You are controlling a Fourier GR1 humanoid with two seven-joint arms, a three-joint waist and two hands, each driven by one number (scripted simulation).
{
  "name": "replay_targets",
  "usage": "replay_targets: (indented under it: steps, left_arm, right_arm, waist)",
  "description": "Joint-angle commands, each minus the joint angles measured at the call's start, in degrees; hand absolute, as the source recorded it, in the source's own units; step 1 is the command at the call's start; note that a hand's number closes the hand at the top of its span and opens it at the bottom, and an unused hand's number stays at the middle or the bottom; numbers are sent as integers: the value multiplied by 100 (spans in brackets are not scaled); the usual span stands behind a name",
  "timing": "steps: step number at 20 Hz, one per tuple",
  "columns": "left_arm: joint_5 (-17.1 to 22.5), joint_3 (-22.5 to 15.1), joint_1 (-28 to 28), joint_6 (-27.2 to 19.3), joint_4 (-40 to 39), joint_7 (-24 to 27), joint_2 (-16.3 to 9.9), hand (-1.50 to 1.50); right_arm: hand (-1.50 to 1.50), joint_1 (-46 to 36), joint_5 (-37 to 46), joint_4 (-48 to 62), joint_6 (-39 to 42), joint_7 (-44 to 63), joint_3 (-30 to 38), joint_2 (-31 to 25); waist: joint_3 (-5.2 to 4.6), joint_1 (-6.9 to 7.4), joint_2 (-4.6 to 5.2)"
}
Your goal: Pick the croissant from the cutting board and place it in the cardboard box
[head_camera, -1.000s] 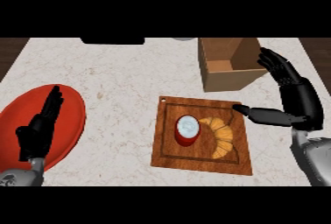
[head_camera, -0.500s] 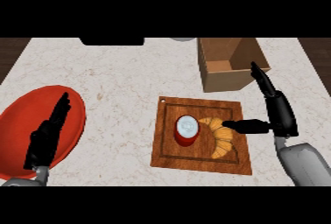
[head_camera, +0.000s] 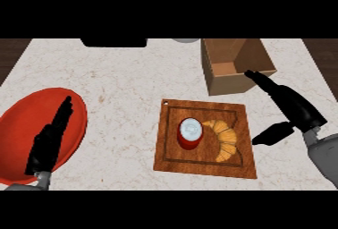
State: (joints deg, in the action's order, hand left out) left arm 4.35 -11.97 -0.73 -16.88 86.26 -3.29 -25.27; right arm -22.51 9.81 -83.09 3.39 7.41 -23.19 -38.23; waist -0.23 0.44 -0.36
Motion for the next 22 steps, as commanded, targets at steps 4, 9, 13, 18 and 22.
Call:
replay_targets:
  steps: [4, 9, 13, 18, 22]
  left_arm:
    - [-68, 71, -149, 23, -147, 7, 101, 0]
    - [-115, 179, -84, 84, -11, -42, 149, 0]
    - [-426, 29, 134, 19, 293, -228, 344, 0]
    - [-252, 401, -96, 389, -87, -46, 286, 0]
    - [-459, 389, -11, 290, -9, -86, 413, 0]
  right_arm:
    - [-150, -502, -123, -893, 1638, 1887, -636, -158]
    - [-150, -258, 472, -1292, 1377, 3045, -1106, 687]
    - [-150, 126, 797, -1229, 1410, 2894, -806, 794]
    - [-150, 104, 1190, -925, 1567, 3027, -785, 1118]
    - [-150, 391, 1362, -1140, 1780, 3084, -723, 1079]
  waist:
    - [10, -53, 18]
    - [19, -28, 24]
    - [23, -28, 30]
    - [22, -31, 37]
    - [22, -45, 32]
